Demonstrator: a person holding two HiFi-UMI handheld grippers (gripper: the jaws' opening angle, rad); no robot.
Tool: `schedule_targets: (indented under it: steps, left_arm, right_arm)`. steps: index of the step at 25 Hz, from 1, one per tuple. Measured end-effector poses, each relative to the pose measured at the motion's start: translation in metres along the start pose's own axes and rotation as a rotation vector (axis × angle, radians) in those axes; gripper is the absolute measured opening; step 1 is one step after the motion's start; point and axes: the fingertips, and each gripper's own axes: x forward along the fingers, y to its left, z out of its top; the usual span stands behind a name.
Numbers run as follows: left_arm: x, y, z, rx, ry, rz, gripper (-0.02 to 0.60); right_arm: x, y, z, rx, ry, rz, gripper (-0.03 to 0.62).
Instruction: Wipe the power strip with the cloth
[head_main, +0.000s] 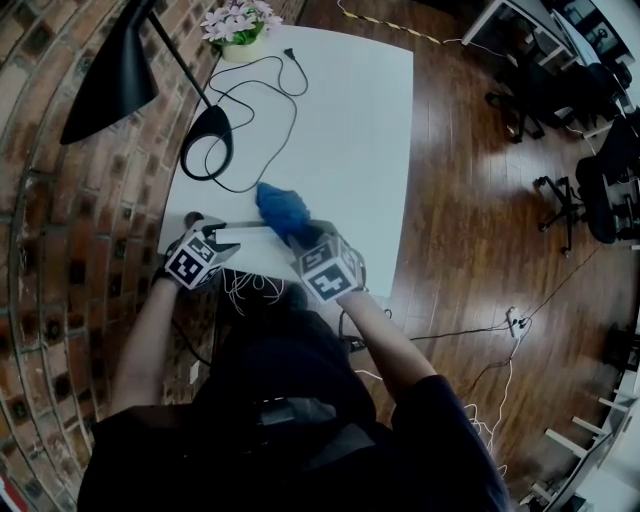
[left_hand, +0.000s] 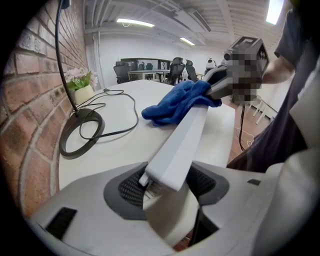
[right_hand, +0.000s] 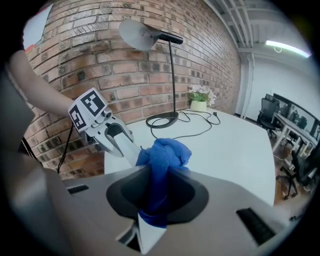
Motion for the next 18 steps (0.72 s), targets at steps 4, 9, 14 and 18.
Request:
schedule_targets:
  steps: [4,9,14,18]
  left_arm:
    - [0.0,-0.001,0.001,0.004,0.0,-0.011,0.251]
    - [-0.004,-0.006,0.005,-0.019,-0.027,-0.015,0.245]
    - [-0.006,-0.006,0.009,-0.007,-0.039,-0.027,0.244]
    - [-0.008,-0.012,0.012,-0.013,-0.048,-0.047,0.244]
  right_arm:
    - [-0.01,-0.017,-0.023,0.022,0.083,-0.049,0.069]
    - [-0.025,-0.039,-0.083,0.064,0.237,-0.106,0.067]
    - [-0.034,-0.044,-0.068,0.098,0.187,-0.145,0.066]
    - [-0.044,-0.04,-0.049,0.065,0.171,-0.135,0.067]
